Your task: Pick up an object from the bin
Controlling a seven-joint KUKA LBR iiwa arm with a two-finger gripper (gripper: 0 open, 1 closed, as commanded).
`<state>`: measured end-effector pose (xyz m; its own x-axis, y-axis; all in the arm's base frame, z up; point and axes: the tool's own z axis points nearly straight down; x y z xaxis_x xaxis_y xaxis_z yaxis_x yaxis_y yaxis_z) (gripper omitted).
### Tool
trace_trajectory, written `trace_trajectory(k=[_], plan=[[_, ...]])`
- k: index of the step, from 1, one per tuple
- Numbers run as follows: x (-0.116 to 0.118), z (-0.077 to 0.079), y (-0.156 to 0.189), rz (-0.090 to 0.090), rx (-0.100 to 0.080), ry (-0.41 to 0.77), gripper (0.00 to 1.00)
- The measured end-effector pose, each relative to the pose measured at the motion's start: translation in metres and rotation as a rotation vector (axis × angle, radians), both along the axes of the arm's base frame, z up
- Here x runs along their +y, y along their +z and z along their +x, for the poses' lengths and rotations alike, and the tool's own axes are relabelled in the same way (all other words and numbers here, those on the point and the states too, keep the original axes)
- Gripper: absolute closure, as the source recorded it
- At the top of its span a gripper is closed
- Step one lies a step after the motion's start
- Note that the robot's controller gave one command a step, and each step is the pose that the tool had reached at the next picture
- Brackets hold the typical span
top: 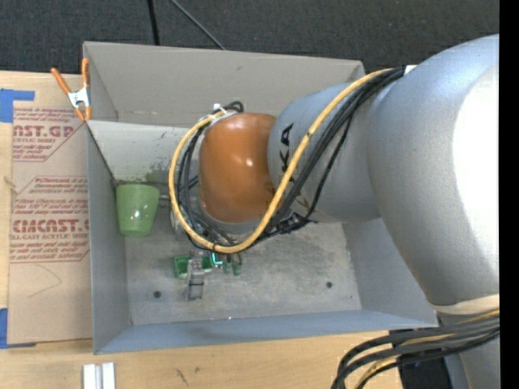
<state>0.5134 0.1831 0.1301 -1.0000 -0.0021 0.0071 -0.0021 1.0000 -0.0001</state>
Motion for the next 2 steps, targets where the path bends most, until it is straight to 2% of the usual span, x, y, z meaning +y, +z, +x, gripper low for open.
trace_trajectory(k=[1,2], plan=[[-0.0438,-0.0034,-0.064,-0.002,-0.002,0.017,0.0],[-0.0428,-0.003,-0.0639,0.0,-0.004,0.017,0.0]])
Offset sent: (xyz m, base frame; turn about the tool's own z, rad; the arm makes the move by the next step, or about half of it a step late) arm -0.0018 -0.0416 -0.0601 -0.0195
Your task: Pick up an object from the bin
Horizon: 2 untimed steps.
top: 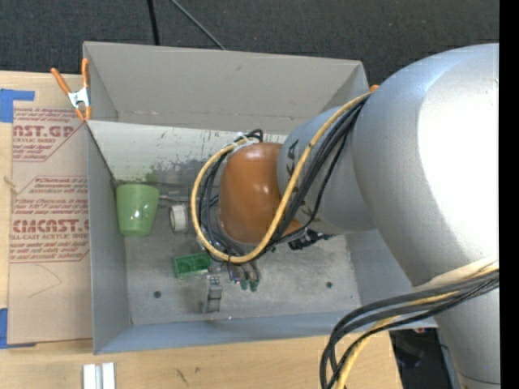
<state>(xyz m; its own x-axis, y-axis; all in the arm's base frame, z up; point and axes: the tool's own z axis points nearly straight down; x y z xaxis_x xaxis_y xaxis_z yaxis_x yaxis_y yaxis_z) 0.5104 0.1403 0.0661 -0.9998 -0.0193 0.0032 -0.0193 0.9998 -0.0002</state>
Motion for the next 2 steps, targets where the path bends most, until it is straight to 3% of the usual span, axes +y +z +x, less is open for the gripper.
trace_trajectory(k=[2], plan=[[0.0015,0.0003,0.0001,0.003,-0.001,0.0,0.0]])
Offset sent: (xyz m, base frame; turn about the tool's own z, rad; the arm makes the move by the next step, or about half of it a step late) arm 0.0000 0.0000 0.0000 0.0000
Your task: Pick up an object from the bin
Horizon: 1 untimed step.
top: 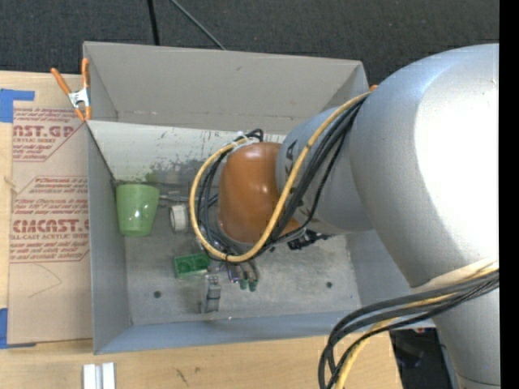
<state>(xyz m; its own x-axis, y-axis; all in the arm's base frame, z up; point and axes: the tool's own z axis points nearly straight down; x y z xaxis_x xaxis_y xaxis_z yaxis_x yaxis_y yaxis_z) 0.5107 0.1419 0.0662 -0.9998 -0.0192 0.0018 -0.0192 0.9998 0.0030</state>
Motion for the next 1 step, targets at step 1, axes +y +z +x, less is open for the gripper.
trace_trajectory(k=[1], plan=[[0.0004,0.0001,0.0,0.001,0.0,-0.001,0.0]])
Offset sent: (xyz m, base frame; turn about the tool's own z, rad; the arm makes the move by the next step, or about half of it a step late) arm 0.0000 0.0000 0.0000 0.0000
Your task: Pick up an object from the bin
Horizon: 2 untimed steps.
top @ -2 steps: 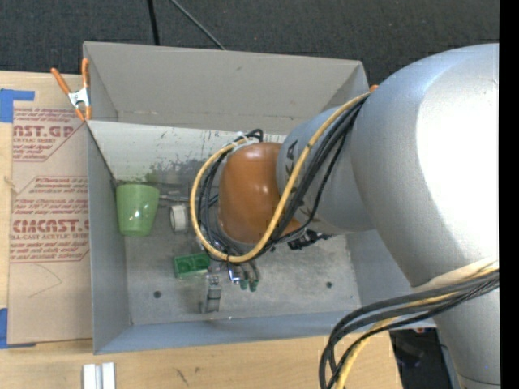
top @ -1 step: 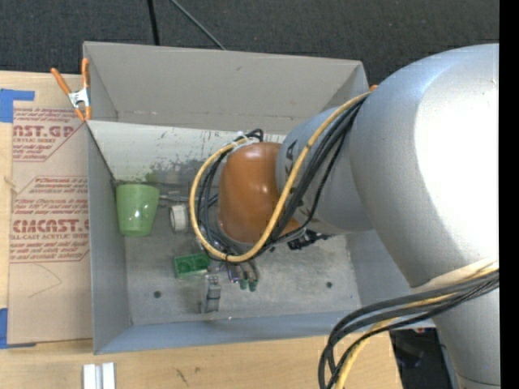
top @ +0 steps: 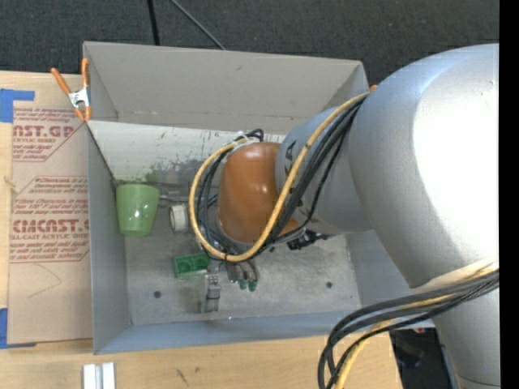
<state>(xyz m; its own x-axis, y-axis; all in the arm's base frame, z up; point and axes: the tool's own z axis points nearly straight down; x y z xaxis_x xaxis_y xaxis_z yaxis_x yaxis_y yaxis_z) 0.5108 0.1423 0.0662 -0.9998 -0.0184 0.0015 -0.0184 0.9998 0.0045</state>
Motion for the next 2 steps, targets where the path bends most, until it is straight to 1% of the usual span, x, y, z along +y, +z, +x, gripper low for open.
trace_trajectory(k=[1,2], plan=[[0.0,0.001,0.001,0.001,-0.002,0.0,1.0],[0.001,0.001,0.036,-0.002,-0.004,0.001,1.0]])
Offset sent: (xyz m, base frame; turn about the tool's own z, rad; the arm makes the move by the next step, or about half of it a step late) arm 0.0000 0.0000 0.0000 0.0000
